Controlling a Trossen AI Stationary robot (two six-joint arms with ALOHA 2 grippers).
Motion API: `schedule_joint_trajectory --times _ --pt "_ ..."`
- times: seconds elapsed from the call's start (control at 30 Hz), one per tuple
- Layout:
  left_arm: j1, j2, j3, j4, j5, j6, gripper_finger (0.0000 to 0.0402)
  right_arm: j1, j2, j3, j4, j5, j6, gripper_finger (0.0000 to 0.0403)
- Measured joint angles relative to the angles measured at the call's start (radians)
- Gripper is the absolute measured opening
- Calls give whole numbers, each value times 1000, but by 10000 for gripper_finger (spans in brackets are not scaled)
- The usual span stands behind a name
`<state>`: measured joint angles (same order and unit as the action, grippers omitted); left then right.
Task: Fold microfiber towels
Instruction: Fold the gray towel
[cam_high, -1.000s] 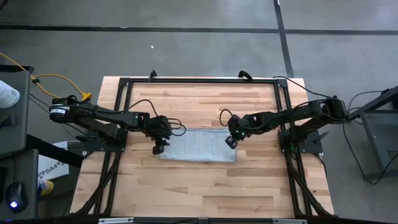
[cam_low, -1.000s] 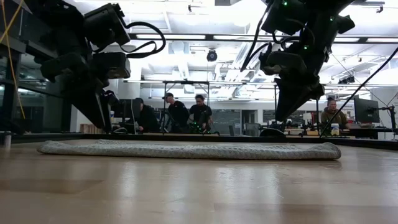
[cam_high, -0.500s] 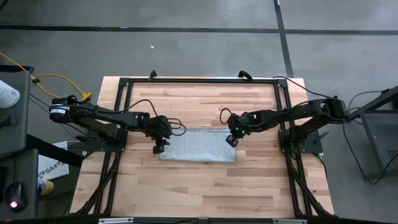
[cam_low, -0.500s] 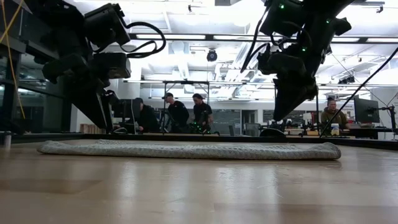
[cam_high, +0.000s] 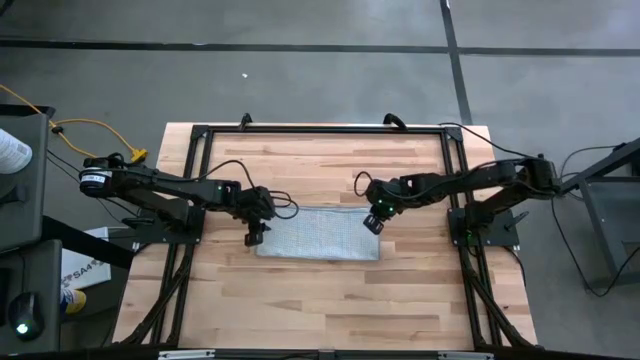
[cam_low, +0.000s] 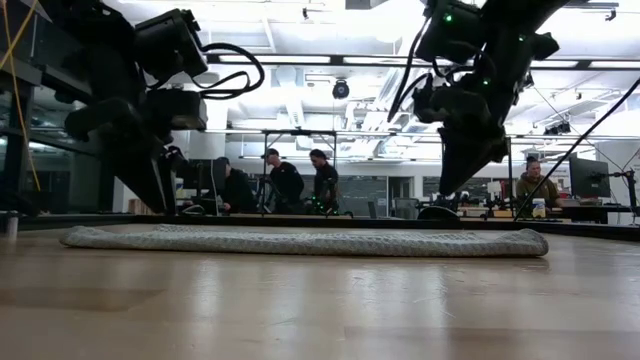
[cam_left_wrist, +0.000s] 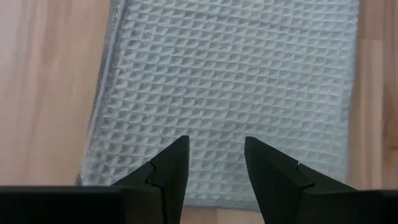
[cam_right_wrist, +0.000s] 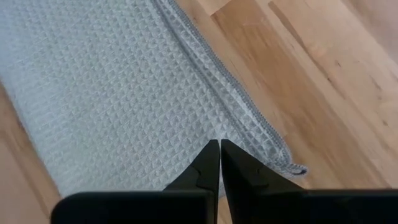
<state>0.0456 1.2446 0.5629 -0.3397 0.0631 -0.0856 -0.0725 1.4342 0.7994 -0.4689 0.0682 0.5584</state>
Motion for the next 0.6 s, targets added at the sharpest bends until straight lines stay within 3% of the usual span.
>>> schedule_joint_trajectory --times 0.6 --pt "0 0 0 8 -174 -25 155 -88 95 0 40 -174 -120 10"
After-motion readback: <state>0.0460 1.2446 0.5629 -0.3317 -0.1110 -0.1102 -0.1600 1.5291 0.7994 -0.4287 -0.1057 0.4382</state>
